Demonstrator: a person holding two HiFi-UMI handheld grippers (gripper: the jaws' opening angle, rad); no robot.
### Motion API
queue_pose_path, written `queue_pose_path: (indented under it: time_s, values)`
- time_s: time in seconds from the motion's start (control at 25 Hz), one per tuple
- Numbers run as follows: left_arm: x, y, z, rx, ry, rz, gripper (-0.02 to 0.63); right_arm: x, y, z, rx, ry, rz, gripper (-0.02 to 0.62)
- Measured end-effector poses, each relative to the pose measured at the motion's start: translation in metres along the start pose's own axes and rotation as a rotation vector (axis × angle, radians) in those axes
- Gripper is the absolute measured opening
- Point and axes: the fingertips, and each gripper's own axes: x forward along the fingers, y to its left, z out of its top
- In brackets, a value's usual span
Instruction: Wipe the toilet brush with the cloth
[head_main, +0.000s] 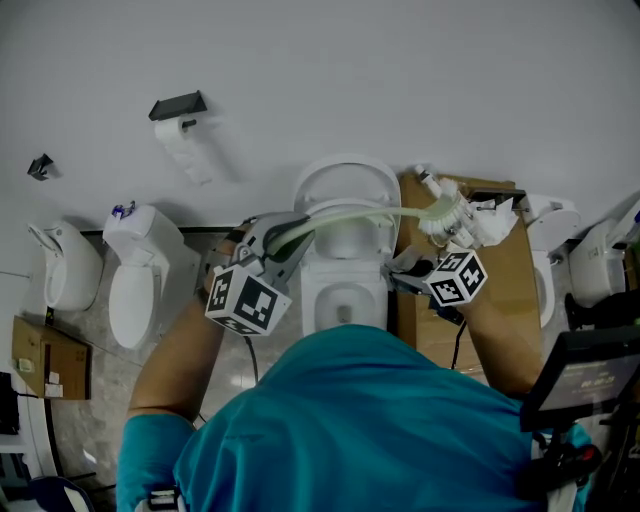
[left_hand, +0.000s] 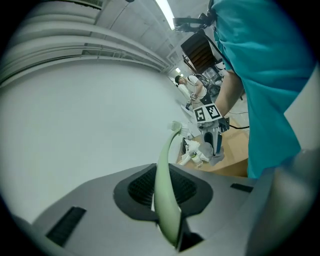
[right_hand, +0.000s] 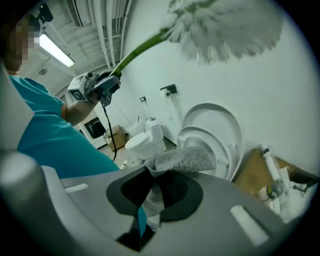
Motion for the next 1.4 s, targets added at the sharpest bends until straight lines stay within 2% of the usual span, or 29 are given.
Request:
queue_pose_path:
  time_s: [0.12,0.2,0.28,0.4,0.52,0.6,0.68,0.92,1.2,1.4]
  values:
    - [-0.002,0.003,-0.003,0.012,0.013,0.011,0.059,-0.001,0.029,0.004,-0.078,-0.005,0.099,0.037]
    - [-0.001,0.002,-0.007,0.05,0.032,0.012,0.058,-0.014,0.057,0.03,-0.152,-0.08,0.182,0.037]
    - [0.0,-0.001,-0.012,0.099,0.052,0.007,0.058,-0.031,0.08,0.069,-0.227,-0.177,0.224,0.037]
    - [0.005,-0.01,-0.016,0.179,0.074,-0.007,0.058,-0.061,0.105,0.135,-0.343,-0.321,0.218,0.037]
    - [0.012,-0.019,-0.017,0.238,0.083,-0.022,0.058,-0.076,0.112,0.188,-0.447,-0.384,0.134,0.037]
    - [0.017,-0.023,-0.015,0.261,0.085,-0.032,0.058,-0.069,0.105,0.207,-0.51,-0.349,0.049,0.037]
    - [0.022,-0.026,-0.011,0.277,0.083,-0.043,0.06,-0.056,0.1,0.216,-0.544,-0.295,0.004,0.037]
    - [0.029,-0.028,-0.001,0.312,0.074,-0.049,0.058,-0.017,0.098,0.215,-0.559,-0.173,0.002,0.037]
    - [0.029,-0.03,0.0,0.373,0.092,-0.033,0.06,-0.005,0.094,0.207,-0.519,-0.11,0.016,0.035]
    - [0.029,-0.032,-0.003,0.382,0.098,-0.036,0.058,-0.004,0.089,0.2,-0.5,-0.083,0.018,0.035]
